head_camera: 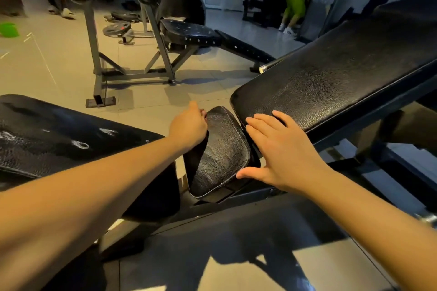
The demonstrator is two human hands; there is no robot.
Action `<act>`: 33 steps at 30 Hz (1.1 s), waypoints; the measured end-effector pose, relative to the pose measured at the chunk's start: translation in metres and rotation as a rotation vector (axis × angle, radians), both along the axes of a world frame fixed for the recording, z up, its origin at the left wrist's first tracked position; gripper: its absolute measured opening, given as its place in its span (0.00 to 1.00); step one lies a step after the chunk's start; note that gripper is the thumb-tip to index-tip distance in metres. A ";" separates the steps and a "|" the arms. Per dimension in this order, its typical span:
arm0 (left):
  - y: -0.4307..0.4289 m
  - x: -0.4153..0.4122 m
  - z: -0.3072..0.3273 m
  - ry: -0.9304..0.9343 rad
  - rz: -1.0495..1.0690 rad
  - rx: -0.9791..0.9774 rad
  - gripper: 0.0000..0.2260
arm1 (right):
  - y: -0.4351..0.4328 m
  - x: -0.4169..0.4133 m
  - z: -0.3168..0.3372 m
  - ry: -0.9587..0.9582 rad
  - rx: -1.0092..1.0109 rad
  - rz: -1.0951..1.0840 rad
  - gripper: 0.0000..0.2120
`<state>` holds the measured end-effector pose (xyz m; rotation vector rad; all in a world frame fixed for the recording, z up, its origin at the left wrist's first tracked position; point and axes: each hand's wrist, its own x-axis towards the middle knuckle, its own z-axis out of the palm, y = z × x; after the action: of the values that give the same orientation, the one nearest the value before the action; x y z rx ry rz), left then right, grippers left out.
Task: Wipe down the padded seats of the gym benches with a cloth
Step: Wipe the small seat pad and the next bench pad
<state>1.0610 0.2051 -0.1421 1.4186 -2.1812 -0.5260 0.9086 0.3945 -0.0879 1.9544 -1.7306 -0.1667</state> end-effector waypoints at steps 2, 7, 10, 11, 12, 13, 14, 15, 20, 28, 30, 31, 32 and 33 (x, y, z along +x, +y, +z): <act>0.024 -0.005 0.005 0.047 -0.135 -0.072 0.08 | 0.001 0.000 0.000 0.007 0.006 0.003 0.50; 0.043 -0.013 0.009 0.100 -0.288 -0.198 0.09 | 0.000 -0.004 -0.003 0.009 -0.021 0.027 0.49; -0.004 -0.002 0.000 0.025 -0.013 0.027 0.08 | 0.001 -0.002 -0.002 0.001 -0.023 0.026 0.49; -0.009 0.002 -0.001 0.004 0.026 0.047 0.08 | 0.000 -0.003 -0.002 -0.005 -0.016 0.026 0.49; -0.004 0.003 0.000 -0.008 0.020 0.034 0.08 | 0.000 -0.003 -0.002 -0.007 -0.010 0.029 0.49; 0.009 0.000 0.003 0.002 -0.036 -0.008 0.08 | 0.000 -0.004 -0.002 -0.005 -0.006 0.028 0.49; 0.028 -0.003 0.006 0.032 -0.126 -0.055 0.08 | 0.000 -0.004 -0.002 0.002 -0.006 0.024 0.49; 0.048 -0.006 0.010 0.071 -0.233 -0.103 0.09 | 0.000 -0.004 -0.003 0.011 -0.008 0.020 0.49; 0.036 -0.003 0.004 0.015 -0.202 -0.199 0.10 | 0.000 -0.003 -0.002 0.024 -0.013 0.017 0.49; 0.087 0.013 0.007 0.108 -0.412 -0.165 0.08 | 0.002 -0.002 -0.001 0.028 0.008 -0.017 0.49; 0.094 0.013 0.004 0.107 -0.465 -0.237 0.10 | 0.002 -0.002 -0.001 0.034 0.002 -0.009 0.49; 0.082 0.014 0.000 0.077 -0.406 -0.239 0.10 | 0.001 -0.002 -0.002 0.030 -0.006 0.000 0.49; 0.065 0.015 -0.004 0.039 -0.321 -0.201 0.10 | 0.001 -0.002 -0.002 0.024 -0.017 0.005 0.49; 0.048 0.018 -0.006 -0.004 -0.235 -0.154 0.10 | 0.001 -0.002 -0.002 0.018 -0.021 0.004 0.49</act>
<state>1.0794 0.2528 -0.1480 1.0916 -2.3511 -0.4252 0.9064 0.3959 -0.0895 1.9354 -1.7100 -0.1636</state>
